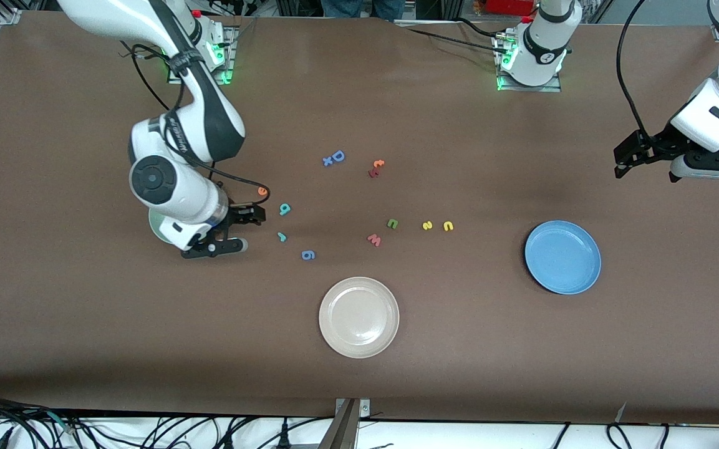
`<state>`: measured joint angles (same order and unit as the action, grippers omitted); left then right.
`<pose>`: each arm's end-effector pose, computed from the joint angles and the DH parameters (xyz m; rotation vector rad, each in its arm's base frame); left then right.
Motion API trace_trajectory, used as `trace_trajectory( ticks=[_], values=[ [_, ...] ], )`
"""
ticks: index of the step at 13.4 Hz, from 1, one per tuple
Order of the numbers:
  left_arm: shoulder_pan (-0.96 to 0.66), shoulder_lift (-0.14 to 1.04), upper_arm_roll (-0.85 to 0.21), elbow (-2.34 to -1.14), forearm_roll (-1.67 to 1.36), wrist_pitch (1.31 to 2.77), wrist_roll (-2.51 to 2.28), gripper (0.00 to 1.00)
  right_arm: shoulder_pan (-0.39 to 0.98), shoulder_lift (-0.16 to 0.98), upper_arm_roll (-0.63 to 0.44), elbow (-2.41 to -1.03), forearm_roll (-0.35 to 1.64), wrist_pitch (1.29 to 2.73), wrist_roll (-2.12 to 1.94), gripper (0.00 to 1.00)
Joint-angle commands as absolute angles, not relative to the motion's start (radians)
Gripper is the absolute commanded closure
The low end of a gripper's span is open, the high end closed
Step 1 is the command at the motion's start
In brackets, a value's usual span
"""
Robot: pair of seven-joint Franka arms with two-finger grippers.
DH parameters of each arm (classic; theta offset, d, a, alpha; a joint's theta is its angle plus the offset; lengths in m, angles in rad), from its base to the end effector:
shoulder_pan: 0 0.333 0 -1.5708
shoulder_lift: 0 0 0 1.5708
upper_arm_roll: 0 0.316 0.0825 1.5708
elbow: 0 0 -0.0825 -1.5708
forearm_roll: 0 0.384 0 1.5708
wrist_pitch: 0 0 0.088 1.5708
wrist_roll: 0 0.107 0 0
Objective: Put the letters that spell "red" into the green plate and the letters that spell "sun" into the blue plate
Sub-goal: 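Reach the right gripper to the teal letter and grasp it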
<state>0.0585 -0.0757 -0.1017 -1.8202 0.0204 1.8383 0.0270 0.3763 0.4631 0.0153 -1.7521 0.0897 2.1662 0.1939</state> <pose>0.5481 -0.0237 0.5707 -3.1092 0.1162 -0.1457 0.6037 0.2522 0.3031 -3.0694 -0.2215 0.1078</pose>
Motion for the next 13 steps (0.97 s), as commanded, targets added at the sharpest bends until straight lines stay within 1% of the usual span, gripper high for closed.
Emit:
trace_trajectory(
  ticks=[1, 2, 3, 4, 6, 7, 10, 12, 13],
  values=[
    [0.052, -0.051, -0.098, -1.798, -0.008, 1.812, 0.032, 0.0, 0.405, 0.485, 0.009, -1.836, 0.107, 2.328, 0.201, 0.24],
    [0.052, -0.037, -0.098, -1.798, -0.008, 1.809, 0.032, 0.0, 0.417, 0.497, 0.009, -1.856, 0.107, 2.377, 0.207, 0.3],
    [0.054, -0.028, -0.098, -1.799, -0.008, 1.809, 0.034, 0.0, 0.44, 0.503, 0.009, -1.877, 0.107, 2.419, 0.242, 0.38],
    [0.055, -0.017, -0.098, -1.799, -0.008, 1.799, 0.041, 0.0, 0.466, 0.508, 0.009, -1.906, 0.107, 2.474, 0.277, 0.43],
    [0.054, 0.004, -0.098, -1.799, -0.008, 1.789, 0.044, 0.0, 0.485, 0.538, 0.009, -1.943, 0.107, 2.589, 0.285, 0.45],
    [0.052, 0.018, -0.1, -1.799, -0.008, 1.789, 0.035, 0.0, 0.492, 0.558, 0.009, -1.945, 0.107, 2.624, 0.285, 0.45],
    [0.051, 0.109, -0.11, -1.799, -0.011, 1.807, 0.031, 0.03, 0.502, 0.592, 0.006, -1.959, 0.104, 2.73, 0.282, 0.46],
    [0.043, 0.152, -0.112, -1.799, -0.029, 1.841, 0.009, 0.04, 0.502, 0.601, 0.005, -1.962, 0.103, 2.74, 0.278, 0.51],
    [0.028, 0.173, -0.112, -1.799, -0.049, 1.859, -0.036, 0.04, 0.502, 0.6, 0.003, -1.962, 0.103, 2.74, 0.276, 0.51]
  ],
)
